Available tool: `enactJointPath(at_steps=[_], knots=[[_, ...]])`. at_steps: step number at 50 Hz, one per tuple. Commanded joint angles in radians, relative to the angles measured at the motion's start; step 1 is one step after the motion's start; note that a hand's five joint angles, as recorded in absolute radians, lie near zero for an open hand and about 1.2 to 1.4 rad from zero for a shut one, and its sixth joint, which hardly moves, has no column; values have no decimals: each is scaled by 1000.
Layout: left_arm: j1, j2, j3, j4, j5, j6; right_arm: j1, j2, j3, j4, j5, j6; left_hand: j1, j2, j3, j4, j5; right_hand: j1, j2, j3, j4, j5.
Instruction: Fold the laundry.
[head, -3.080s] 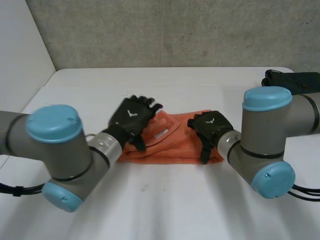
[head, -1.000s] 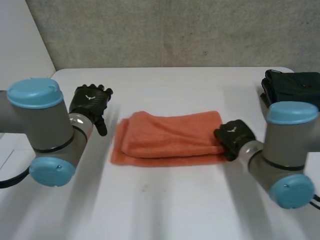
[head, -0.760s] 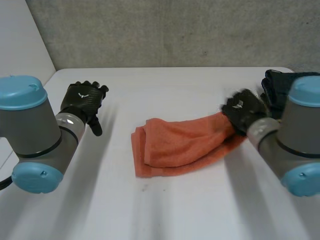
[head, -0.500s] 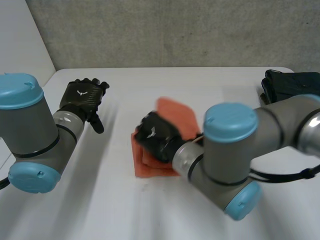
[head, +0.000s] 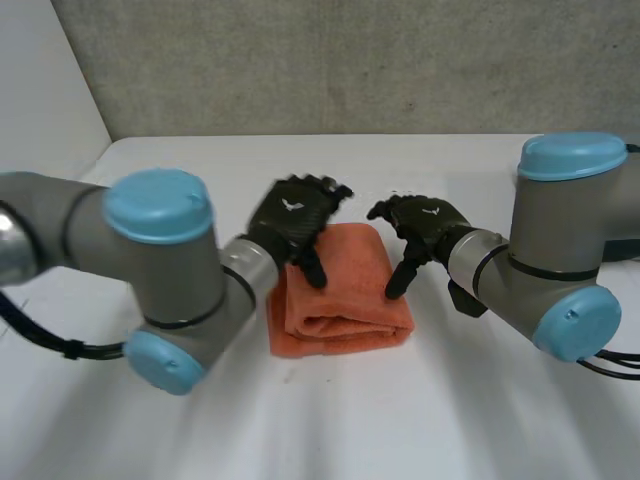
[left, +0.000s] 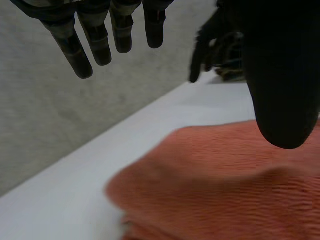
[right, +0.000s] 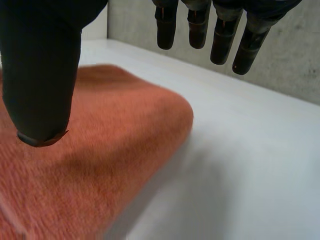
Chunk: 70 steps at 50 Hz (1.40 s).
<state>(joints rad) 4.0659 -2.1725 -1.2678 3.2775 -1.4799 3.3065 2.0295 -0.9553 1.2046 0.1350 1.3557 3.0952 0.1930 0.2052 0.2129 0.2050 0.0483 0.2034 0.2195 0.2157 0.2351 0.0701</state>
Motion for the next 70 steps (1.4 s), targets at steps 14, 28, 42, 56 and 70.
enactJointPath(at_steps=[14,28,42,56,70], knots=[[24,-129,64,-185,-234,116,78,118,-98,6,32,-156,29,17,9,17,-1,-29,-45,-41,-61,-70],[30,-125,58,-237,-217,130,120,204,-163,54,124,-297,21,8,1,8,-9,-29,-45,-41,-61,-70],[83,177,56,-240,55,114,138,-105,130,-190,189,-302,12,0,-8,0,-18,-29,-45,-41,-61,-70],[179,263,105,-427,240,67,270,-62,389,-436,295,-297,9,-3,-11,-3,-21,-29,-45,-41,-61,-70],[179,257,93,-426,240,47,270,85,290,-491,299,-308,0,-12,-20,-12,-30,-29,-45,-41,-61,-70]])
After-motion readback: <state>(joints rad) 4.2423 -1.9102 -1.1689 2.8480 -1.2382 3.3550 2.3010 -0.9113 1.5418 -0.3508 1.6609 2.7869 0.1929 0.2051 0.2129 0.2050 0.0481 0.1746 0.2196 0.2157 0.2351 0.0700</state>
